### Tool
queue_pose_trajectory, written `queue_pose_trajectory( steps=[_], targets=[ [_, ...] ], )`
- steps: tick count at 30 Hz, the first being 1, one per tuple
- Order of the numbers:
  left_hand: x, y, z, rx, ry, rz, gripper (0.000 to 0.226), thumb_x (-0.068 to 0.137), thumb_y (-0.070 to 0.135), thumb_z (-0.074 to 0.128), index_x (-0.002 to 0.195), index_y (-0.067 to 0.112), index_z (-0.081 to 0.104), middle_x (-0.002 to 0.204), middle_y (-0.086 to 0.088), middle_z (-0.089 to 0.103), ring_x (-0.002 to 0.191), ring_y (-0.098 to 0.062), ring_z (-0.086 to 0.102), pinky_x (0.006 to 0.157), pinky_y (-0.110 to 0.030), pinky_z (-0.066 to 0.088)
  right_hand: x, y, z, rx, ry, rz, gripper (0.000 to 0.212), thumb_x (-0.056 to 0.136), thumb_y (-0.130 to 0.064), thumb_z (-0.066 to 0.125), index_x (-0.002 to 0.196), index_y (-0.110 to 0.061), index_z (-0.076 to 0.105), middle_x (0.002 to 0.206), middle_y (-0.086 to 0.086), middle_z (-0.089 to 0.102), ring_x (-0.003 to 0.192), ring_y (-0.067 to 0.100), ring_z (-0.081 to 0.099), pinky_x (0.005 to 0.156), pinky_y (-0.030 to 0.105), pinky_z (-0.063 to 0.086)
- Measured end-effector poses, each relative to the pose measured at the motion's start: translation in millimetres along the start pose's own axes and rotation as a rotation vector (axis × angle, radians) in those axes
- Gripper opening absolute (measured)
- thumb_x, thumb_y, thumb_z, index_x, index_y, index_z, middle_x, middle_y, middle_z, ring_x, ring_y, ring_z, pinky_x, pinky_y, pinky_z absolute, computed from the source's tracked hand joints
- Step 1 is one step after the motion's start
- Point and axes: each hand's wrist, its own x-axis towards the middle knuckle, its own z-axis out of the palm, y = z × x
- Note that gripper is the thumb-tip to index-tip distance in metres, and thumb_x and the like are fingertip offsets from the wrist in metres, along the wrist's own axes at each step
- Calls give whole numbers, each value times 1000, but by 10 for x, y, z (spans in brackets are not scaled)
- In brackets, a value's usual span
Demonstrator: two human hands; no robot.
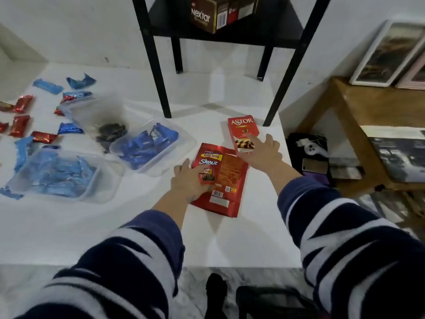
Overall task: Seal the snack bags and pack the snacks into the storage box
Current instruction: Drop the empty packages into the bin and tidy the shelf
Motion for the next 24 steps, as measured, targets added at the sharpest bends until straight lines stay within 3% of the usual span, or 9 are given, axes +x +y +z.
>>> queue_pose_trajectory(
  steps=[3,8,12,16,19,24],
  targets=[
    [69,-1,86,38,40,-48,71,76,52,70,139,46,37,156,-3,17,140,-32,16,112,-48,27,225,-29,97,-19,-16,34,80,82,-66,53,148,-43,15,159,14,4,144,41,13,111,54,25],
    [143,-52,112,-248,78,-100,64,71,20,81,129,34,57,136,-1,37,123,-25,45,101,-27,38,354,-56,261,74,6,58,72,87,-51,56,148,-39,20,140,17,30,129,37,34,99,44,42],
    [116,-65,140,-439,91,-97,60,75,2,75,127,28,60,128,-2,59,113,-23,59,98,-31,48,277,-54,252,154,42,65,72,87,-46,59,148,-39,22,135,16,32,127,36,35,97,42,44],
    [-7,-96,-13,-553,172,-52,60,75,1,76,127,27,60,125,0,62,106,-18,62,81,-18,49,94,-74,172,209,94,11,71,86,-44,60,147,-39,25,135,15,32,126,37,36,100,42,41],
    [-160,-144,-292,-551,250,-5,58,76,1,74,125,30,61,120,4,64,88,-13,63,61,-13,47,-125,-239,66,206,159,-61,72,86,-46,60,147,-38,24,136,15,33,125,36,37,101,40,39],
    [-687,-416,-827,-590,429,28,54,83,2,68,128,29,58,114,9,58,89,-7,55,50,-2,41,-654,-771,-107,228,253,-187,72,85,-51,59,147,-40,25,136,15,33,126,35,37,104,40,38]
  ],
)
